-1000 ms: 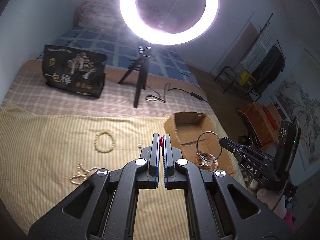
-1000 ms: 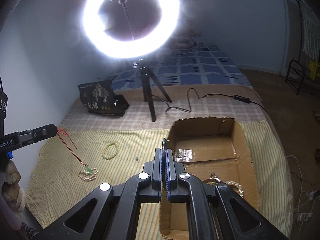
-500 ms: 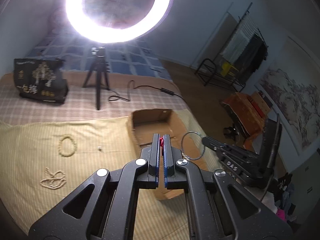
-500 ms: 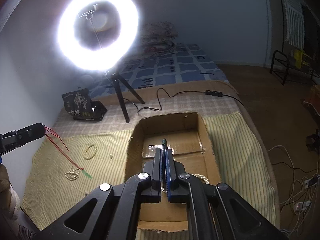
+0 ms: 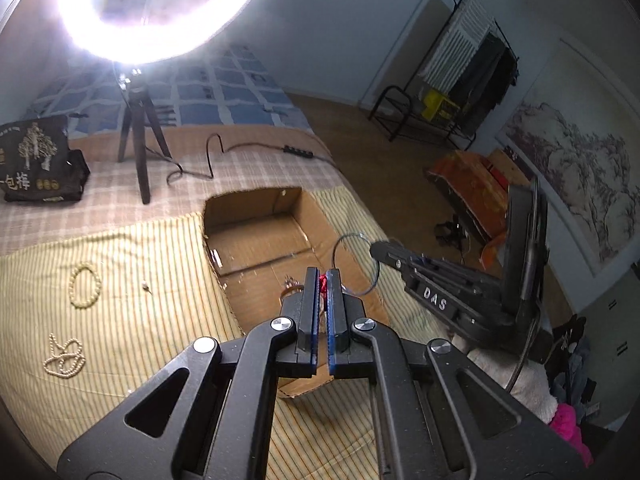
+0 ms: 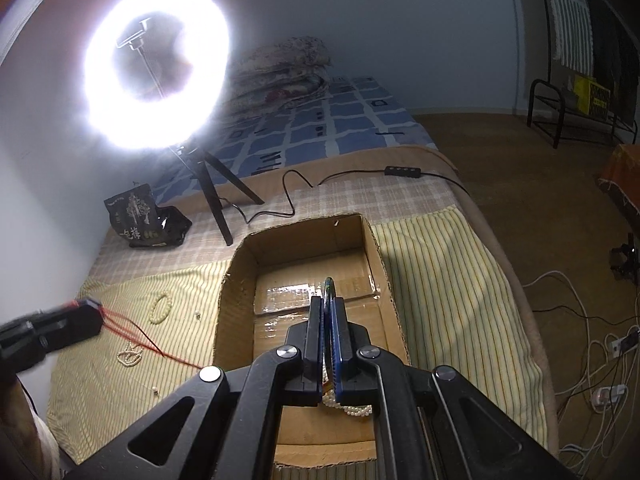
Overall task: Organize jewelry
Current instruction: 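Open the left gripper over the box while the right gripper releases the bangle, then move the left tool toward the small pearl strand while the right tool approaches a loose pearl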
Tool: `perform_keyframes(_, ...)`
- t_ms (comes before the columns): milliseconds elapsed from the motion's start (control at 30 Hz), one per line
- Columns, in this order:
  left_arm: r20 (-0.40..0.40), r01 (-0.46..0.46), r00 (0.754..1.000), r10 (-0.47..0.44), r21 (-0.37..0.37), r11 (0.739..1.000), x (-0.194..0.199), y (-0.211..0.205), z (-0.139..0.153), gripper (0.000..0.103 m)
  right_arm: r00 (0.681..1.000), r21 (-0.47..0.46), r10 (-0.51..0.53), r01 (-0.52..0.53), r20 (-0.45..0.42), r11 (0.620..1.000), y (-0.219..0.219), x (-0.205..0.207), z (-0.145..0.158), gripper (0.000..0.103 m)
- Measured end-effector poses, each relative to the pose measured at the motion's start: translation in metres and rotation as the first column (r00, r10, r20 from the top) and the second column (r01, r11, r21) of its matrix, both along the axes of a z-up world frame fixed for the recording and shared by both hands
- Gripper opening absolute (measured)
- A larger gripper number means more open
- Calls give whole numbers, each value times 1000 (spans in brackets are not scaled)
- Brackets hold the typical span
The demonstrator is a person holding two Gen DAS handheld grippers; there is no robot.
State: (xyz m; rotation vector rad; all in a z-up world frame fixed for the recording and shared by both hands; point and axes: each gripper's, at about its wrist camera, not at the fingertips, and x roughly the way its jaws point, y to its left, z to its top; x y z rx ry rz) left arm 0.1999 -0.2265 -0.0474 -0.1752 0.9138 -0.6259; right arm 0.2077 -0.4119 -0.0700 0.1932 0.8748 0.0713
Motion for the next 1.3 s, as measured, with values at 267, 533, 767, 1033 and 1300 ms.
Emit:
perform_keyframes(267,-75,41,997,-33,112,993,3,-16,-32,12,1000,7,-19,19,-16,1000,-6,6,-15,43)
perform_keyframes(533,-61,0,998,7,118,993,2,-3,-33,46,998,-6,-63,64,16,998,-14,1,-5,70)
perform_keyframes(767,-47,-8,999,14,129,992,-1,0,-32,46,997,-21,-67,68,24,997,-10,0,1,84)
perform_keyframes(1033,-23,-18,999,22,141,990,-8,10,-26,46,996,-31,-87,87,24,996,-5,-1,2,96)
perform_keyframes(1300,-9,-56,998,58,144,988,-8,37,-23,46,998,-56,-60,61,35,997,16,1,9,103)
